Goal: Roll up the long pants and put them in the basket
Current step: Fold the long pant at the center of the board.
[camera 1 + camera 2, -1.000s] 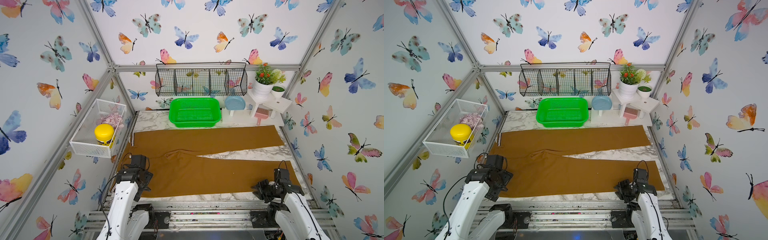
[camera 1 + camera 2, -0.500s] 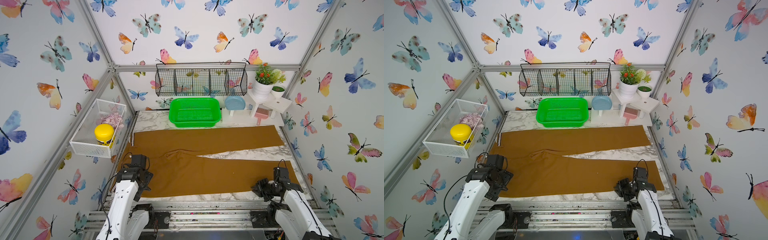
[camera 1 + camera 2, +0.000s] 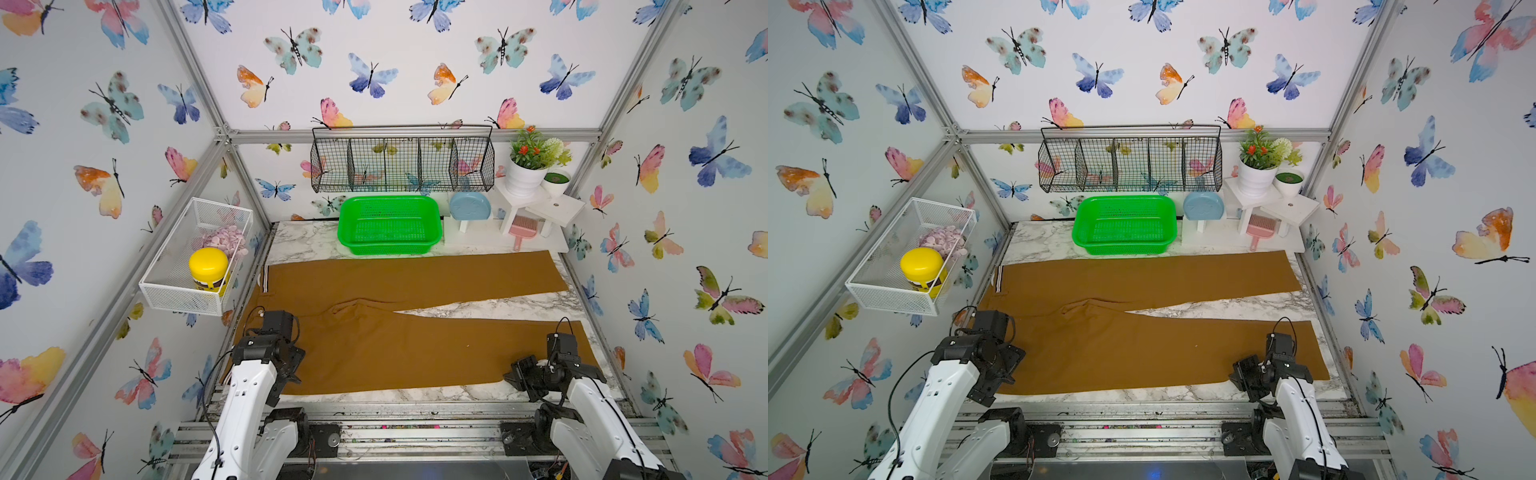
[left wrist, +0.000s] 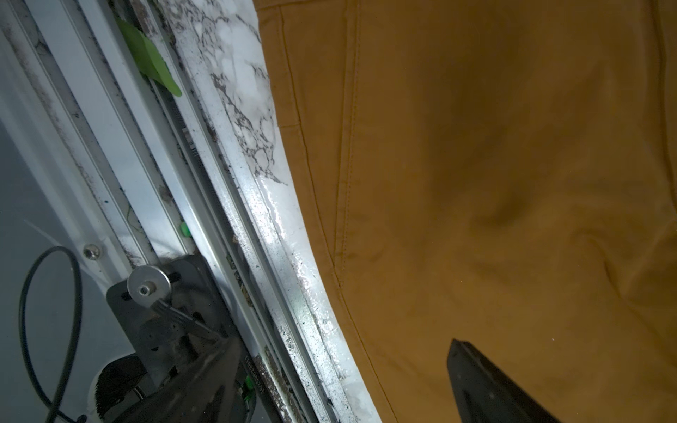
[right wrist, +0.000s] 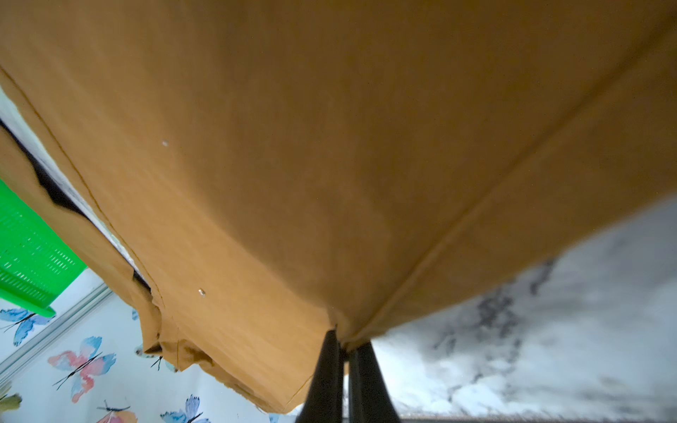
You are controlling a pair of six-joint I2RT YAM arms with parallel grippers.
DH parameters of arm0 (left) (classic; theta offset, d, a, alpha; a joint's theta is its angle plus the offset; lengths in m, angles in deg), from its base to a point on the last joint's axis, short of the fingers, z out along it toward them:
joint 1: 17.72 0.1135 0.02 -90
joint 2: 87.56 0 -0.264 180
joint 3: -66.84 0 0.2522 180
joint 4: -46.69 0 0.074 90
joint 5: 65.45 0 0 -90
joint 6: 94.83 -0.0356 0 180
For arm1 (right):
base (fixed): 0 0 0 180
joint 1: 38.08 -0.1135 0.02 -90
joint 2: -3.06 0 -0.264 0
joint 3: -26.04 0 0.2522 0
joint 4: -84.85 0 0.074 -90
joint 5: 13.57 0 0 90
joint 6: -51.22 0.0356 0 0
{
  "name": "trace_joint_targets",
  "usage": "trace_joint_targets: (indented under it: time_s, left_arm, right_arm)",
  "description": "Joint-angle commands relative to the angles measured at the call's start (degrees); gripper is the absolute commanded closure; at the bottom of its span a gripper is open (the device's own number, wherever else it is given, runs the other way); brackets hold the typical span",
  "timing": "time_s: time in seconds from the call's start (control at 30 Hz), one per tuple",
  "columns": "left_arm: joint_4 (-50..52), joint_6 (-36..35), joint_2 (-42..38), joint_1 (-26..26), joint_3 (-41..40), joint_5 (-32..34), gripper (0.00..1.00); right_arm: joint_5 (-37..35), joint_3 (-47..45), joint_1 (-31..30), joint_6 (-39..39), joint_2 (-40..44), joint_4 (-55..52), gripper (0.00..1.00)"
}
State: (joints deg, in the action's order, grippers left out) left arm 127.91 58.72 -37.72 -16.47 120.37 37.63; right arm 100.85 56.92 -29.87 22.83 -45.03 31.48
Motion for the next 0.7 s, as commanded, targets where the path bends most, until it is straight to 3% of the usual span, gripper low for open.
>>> trace_joint_targets:
  time_s: [0.0, 0.23, 0.5, 0.67]
  left_arm:
    - [0.48, 0.90, 2.18, -0.20, 1.47, -1.48, 0.06]
    - [-2.50, 1.25, 5.69, -0.19, -0.79, -8.33, 0.06]
    - [-1.37, 4.17, 1.12, -0.38, -1.74, -8.91, 0.09]
    - [-1.89, 4.65, 3.23, -0.39, -1.97, -9.25, 0.09]
  right_arm:
    - [-7.93, 4.12, 0.00, -1.89, -0.66, -1.98, 0.97]
    - [-5.29, 8.36, 0.02, -0.70, -1.86, 1.08, 0.97]
    - [-4.56, 11.23, 0.01, 0.47, -4.38, 5.63, 0.97]
    - [-3.26, 12.65, 0.02, 3.25, -6.85, 12.40, 0.97]
